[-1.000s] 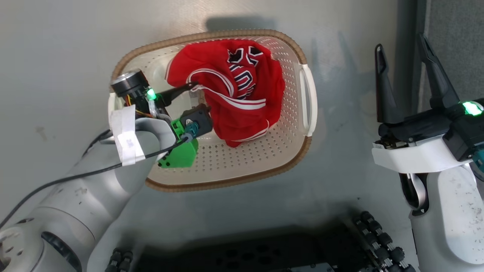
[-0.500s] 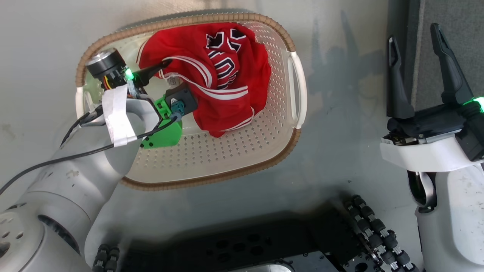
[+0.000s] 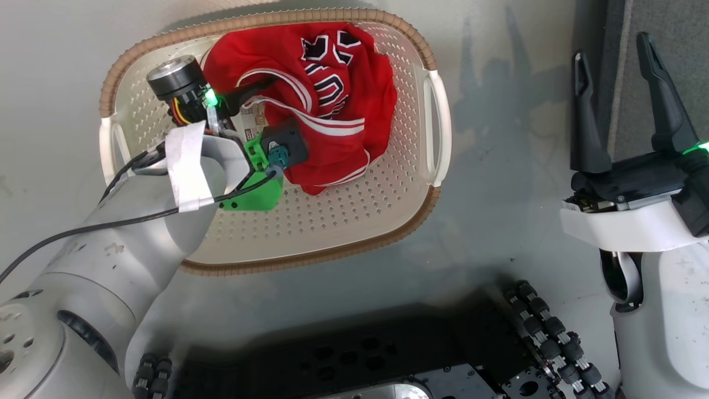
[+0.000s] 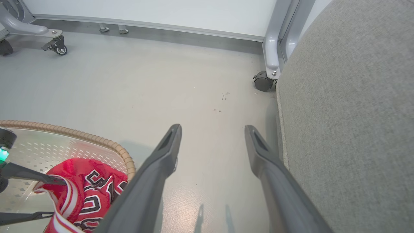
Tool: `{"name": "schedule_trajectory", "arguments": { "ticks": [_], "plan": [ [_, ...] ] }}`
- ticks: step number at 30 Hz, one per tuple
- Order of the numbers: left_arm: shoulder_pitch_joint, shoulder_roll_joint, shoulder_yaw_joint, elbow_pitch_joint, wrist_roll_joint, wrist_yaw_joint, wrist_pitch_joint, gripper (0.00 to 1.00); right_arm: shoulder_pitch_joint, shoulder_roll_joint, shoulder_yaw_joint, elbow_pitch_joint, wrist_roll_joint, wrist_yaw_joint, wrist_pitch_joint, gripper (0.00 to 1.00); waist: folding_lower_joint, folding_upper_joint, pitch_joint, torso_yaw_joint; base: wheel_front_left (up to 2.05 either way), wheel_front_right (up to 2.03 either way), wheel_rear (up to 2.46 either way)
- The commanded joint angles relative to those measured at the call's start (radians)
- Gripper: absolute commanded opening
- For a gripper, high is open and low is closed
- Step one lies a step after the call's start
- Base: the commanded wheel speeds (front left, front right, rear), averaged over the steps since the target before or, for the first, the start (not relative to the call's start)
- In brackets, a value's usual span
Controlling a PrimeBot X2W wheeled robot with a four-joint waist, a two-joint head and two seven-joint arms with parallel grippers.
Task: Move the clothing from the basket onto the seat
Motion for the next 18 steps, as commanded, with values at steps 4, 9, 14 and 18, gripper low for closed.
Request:
{"name": "schedule_trajectory", "arguments": {
  "ticks": [4, 9, 14, 18],
  "plan": [
    [0.007, -0.013, -0.018, 0.065, 0.019, -0.025, 0.000, 1.00, 0.010, -0.002, -0.010, -0.007, 0.007, -0.002, 0.000, 1.00, 0.0000, -0.0001, -0.003, -0.009, 0.00, 0.00, 0.00],
    [0.009, -0.027, -0.031, 0.100, 0.022, -0.037, 0.000, 0.00, 0.015, -0.002, -0.012, -0.010, 0.013, -0.002, 0.000, 1.00, 0.0000, -0.0001, -0.004, -0.018, 0.00, 0.00, 0.00],
    [0.005, -0.025, -0.037, 0.087, 0.015, -0.038, 0.000, 0.00, 0.012, -0.001, -0.017, -0.009, 0.018, -0.002, 0.000, 1.00, 0.0000, -0.0001, -0.003, -0.020, 0.00, 0.00, 0.00],
    [0.013, -0.018, -0.039, 0.058, -0.004, -0.038, 0.000, 0.00, -0.008, -0.002, -0.019, -0.004, 0.027, -0.002, 0.000, 1.00, 0.0000, -0.0001, -0.006, -0.020, 0.00, 0.00, 0.00]
  ]
}}
